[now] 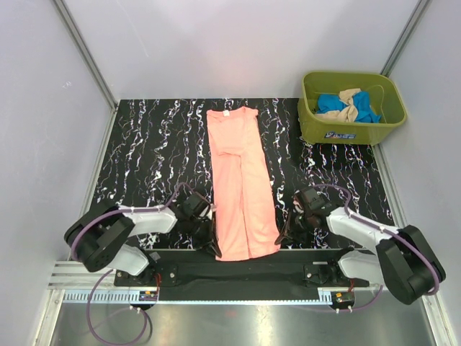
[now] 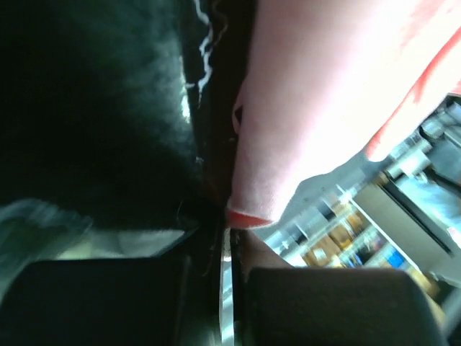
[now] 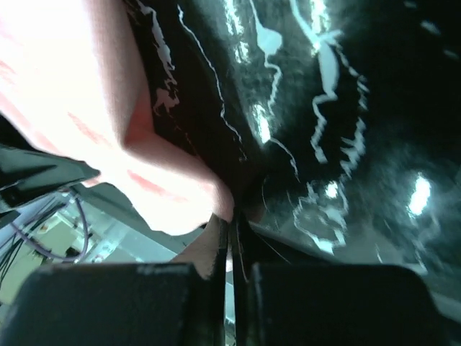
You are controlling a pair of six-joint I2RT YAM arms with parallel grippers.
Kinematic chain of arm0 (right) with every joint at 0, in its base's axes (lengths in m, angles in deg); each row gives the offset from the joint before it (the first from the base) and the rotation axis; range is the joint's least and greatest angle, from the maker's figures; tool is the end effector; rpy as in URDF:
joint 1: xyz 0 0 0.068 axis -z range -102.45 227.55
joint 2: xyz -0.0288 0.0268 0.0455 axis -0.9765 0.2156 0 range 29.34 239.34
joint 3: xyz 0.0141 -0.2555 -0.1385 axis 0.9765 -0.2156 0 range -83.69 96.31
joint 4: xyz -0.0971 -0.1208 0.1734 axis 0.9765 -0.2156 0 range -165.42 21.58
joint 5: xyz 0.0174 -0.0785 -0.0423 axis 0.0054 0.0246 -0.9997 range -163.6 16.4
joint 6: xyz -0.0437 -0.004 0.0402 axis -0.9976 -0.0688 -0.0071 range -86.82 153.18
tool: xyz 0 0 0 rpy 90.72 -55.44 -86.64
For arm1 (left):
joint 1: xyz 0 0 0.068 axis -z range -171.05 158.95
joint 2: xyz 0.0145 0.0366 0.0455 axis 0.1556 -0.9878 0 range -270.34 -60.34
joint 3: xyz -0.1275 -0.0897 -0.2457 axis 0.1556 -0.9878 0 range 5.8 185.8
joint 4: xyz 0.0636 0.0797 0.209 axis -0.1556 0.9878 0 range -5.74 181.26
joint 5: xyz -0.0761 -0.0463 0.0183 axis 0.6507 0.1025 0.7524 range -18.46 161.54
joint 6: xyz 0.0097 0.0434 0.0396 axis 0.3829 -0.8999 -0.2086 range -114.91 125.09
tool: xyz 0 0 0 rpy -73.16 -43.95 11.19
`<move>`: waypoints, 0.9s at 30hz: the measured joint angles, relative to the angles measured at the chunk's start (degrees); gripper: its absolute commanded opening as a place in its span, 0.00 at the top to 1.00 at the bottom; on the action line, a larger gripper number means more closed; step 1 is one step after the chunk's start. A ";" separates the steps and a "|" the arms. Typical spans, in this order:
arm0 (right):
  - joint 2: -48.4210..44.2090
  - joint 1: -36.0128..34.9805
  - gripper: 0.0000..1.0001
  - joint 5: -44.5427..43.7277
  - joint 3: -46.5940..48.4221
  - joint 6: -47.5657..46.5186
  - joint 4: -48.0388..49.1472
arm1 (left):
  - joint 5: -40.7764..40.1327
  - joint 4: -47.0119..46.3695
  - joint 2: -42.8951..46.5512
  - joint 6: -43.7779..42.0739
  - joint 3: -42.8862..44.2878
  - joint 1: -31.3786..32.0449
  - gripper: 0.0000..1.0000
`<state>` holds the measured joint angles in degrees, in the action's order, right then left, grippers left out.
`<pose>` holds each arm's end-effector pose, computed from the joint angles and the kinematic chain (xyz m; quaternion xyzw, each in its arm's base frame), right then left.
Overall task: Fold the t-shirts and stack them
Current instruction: Fold the tshirt
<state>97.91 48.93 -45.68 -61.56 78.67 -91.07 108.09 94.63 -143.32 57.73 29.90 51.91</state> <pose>0.1199 0.0885 0.1579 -0.0967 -0.9505 -0.2954 0.0025 0.1184 -0.1456 0.1400 0.0226 -0.9355 0.3339 0.1136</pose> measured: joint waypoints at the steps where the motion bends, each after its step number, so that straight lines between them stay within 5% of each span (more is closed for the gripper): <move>1: -0.72 -0.07 1.00 -1.29 1.16 -0.35 -2.38 | -1.36 1.92 0.85 -0.44 0.79 -0.02 1.00; 6: -0.07 1.18 1.00 -5.38 13.51 -3.28 -8.85 | -8.66 14.36 2.89 -4.57 13.38 -1.84 1.00; 11: 9.81 4.15 1.00 -6.47 29.68 -7.54 -10.12 | -10.27 19.04 0.55 -8.41 27.89 -10.32 1.00; 18: 29.33 9.14 1.00 -6.19 49.55 -14.10 -12.85 | -9.62 23.10 -17.62 -13.38 48.57 -20.39 1.00; 27: 47.65 13.40 1.00 -3.58 71.10 -19.76 -18.99 | -8.02 27.10 -31.50 -15.15 61.61 -25.27 1.00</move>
<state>145.56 62.33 -49.26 9.54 58.91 -110.06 100.07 121.73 -174.81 42.58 91.51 26.64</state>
